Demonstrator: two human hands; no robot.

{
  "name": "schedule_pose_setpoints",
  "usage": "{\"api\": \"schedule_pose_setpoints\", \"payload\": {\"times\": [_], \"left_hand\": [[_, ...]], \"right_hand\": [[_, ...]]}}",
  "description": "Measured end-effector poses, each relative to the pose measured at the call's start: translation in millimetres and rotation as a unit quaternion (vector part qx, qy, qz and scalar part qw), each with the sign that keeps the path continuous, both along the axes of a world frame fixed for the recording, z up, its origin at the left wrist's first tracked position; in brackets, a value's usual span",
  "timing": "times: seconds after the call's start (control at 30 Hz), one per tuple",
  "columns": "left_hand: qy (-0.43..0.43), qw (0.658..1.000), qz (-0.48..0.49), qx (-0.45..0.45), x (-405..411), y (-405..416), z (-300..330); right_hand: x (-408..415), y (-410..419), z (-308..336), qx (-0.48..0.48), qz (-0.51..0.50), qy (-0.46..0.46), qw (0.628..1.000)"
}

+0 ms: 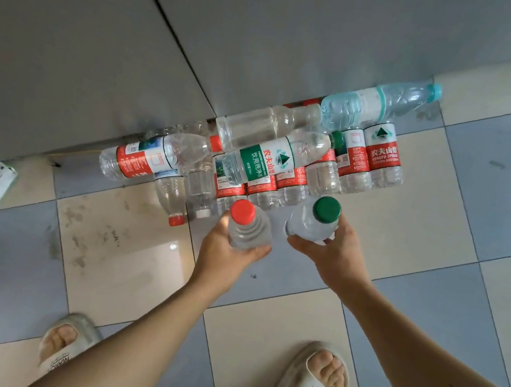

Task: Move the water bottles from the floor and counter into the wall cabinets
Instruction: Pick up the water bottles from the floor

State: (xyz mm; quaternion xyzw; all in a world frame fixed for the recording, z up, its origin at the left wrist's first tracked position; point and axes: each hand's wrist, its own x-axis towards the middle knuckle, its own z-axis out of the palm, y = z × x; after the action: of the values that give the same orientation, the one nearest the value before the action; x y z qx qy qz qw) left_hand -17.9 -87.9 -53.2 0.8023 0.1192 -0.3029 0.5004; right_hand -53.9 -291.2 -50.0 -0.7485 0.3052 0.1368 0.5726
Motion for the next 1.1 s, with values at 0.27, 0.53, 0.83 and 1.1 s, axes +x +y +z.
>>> {"api": "schedule_pose_setpoints", "payload": {"times": [0.27,0.53,0.83,1.1], "left_hand": [[0.025,0.998,0.029,-0.04,16,18,146],[-0.033,0.998,0.004,-0.058,37,40,352],[-0.161,0.981,-0.007,-0.109,67,84,640],[-0.283,0.947,-0.007,-0.148,92,166,820]], "right_hand": [[-2,8,147,0.053,0.003,-0.005,0.999],[17,12,374,0.02,0.054,-0.054,0.997],[40,57,652,-0.027,0.082,-0.143,0.986],[70,133,818,-0.017,0.095,-0.249,0.964]]}}
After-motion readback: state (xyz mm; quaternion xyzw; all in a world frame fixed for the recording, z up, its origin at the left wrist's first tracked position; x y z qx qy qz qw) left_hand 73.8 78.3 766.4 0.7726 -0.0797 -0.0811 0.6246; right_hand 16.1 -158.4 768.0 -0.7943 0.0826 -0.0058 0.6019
